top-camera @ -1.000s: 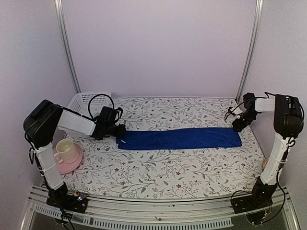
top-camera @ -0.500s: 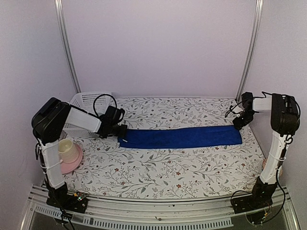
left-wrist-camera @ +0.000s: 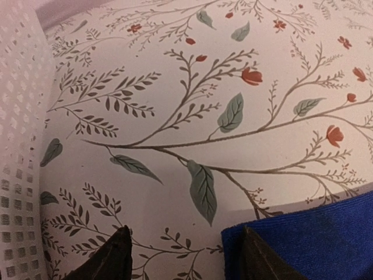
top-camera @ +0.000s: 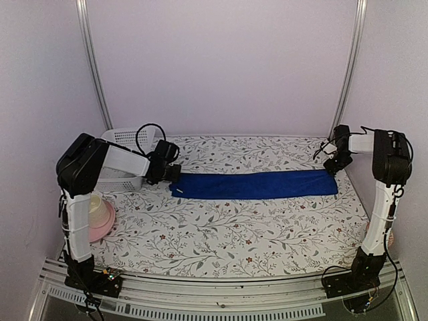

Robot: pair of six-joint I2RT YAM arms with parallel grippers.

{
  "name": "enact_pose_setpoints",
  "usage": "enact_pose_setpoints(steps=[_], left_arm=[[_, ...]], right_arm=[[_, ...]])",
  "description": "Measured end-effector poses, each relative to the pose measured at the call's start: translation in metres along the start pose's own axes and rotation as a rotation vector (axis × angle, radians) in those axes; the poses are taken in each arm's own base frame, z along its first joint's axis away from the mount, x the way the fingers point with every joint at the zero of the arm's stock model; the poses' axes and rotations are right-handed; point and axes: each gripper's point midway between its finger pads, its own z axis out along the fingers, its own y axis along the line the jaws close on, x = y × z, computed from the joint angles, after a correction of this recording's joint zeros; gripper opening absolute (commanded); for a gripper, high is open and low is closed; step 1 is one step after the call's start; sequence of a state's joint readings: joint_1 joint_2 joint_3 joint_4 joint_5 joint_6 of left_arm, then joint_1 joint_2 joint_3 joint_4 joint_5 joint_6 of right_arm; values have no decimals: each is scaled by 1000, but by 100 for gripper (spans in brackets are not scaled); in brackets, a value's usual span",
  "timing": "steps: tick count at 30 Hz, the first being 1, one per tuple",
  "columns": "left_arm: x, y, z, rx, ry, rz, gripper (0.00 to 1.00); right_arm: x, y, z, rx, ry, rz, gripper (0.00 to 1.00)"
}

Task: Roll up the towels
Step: Move the towel to the center of the board.

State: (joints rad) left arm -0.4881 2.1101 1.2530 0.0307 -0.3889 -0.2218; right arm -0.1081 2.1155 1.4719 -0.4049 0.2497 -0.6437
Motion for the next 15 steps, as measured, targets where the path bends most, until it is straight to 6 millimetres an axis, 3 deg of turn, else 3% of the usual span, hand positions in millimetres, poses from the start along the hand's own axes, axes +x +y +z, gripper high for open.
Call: enact_pose_setpoints(steps=[5, 9, 12, 15], left_arm=[[-19, 9, -2, -43, -37, -33, 70], [-27, 11, -7, -35, -57, -49, 70], [-31, 10, -26, 11, -74, -59, 70], [-38, 8, -56, 67, -108, -67, 69]], right_arm=[[-4, -1, -1, 21, 8, -11, 83], [-10, 10, -11, -6, -6, -40, 86], [-20, 30, -38, -57, -49, -91, 86], [-41, 60, -90, -108, -158, -172, 84]])
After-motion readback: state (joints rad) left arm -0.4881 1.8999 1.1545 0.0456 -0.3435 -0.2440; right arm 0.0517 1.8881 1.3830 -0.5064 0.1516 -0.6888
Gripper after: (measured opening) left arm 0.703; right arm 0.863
